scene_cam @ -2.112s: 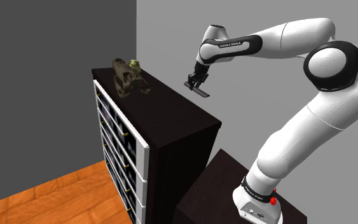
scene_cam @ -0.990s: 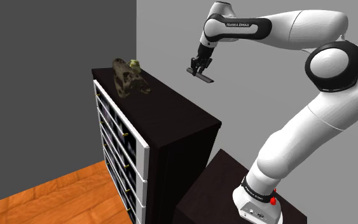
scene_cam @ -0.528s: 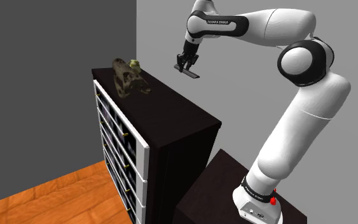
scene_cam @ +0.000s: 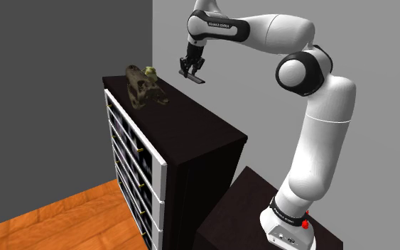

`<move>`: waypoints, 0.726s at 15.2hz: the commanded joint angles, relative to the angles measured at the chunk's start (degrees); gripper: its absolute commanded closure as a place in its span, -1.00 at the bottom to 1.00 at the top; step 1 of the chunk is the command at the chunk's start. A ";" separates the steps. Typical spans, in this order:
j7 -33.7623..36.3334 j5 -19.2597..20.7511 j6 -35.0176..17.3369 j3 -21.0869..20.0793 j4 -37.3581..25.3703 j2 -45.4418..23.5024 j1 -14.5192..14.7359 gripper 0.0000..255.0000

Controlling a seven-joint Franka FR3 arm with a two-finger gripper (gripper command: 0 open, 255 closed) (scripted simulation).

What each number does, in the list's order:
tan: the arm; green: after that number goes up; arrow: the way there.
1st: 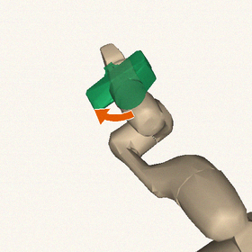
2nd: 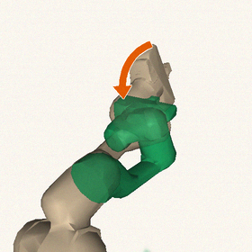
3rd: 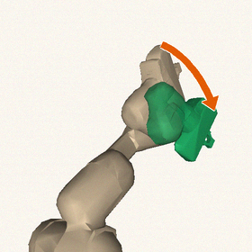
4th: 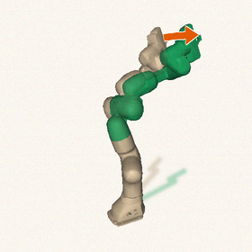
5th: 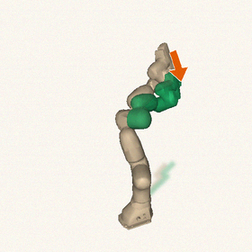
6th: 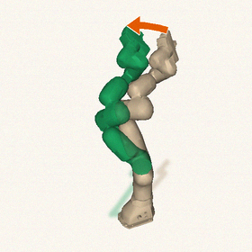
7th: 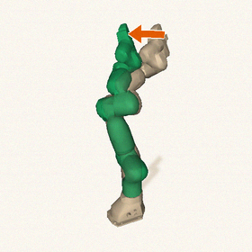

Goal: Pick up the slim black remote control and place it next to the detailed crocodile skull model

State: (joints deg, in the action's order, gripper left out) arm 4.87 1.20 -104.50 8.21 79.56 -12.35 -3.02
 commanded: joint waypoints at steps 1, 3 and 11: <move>0.25 0.01 -1.44 -0.07 0.94 -0.44 0.11 1.00; 0.35 0.08 -3.11 -0.08 2.94 -0.12 0.16 1.00; 0.67 0.26 -9.51 -0.12 9.96 0.50 0.28 1.00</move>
State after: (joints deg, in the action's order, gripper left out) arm 5.49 1.43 -113.12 8.10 88.50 -12.02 -2.76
